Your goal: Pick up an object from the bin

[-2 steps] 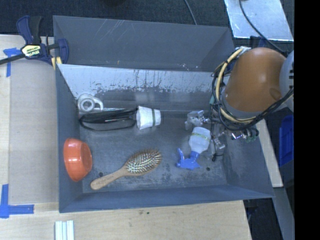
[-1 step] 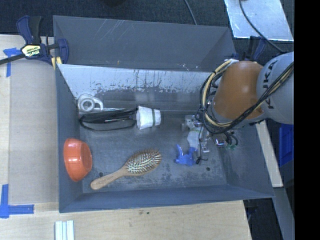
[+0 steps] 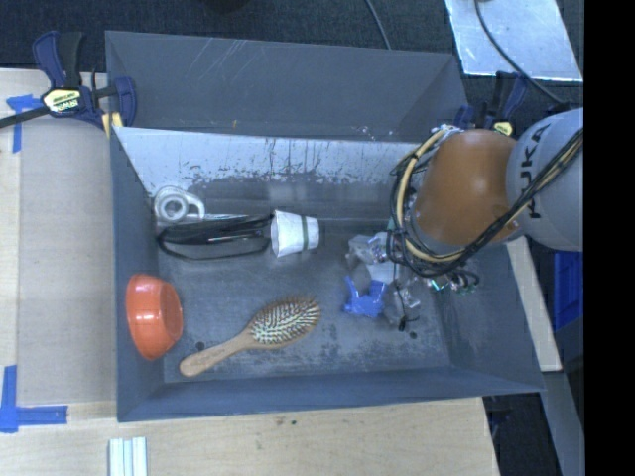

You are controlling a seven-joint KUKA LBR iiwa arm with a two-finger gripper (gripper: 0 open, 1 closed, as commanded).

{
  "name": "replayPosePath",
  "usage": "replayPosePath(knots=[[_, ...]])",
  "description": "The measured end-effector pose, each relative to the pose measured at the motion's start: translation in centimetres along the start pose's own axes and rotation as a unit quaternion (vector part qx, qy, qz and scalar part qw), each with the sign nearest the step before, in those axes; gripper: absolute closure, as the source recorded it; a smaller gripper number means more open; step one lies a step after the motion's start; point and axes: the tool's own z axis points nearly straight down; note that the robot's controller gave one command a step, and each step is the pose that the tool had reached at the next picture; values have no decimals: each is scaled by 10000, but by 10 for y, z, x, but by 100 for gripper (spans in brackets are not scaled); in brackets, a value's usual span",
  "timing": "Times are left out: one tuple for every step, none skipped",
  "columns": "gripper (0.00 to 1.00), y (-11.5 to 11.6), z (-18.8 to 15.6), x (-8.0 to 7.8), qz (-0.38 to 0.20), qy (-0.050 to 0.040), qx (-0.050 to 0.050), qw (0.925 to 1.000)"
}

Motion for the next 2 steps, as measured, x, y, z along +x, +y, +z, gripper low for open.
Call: replayPosePath(knots=[[0, 2, -3, 0, -54, -4, -2, 10000], [0, -19, -2, 10, 739, -18, -1, 9973]])
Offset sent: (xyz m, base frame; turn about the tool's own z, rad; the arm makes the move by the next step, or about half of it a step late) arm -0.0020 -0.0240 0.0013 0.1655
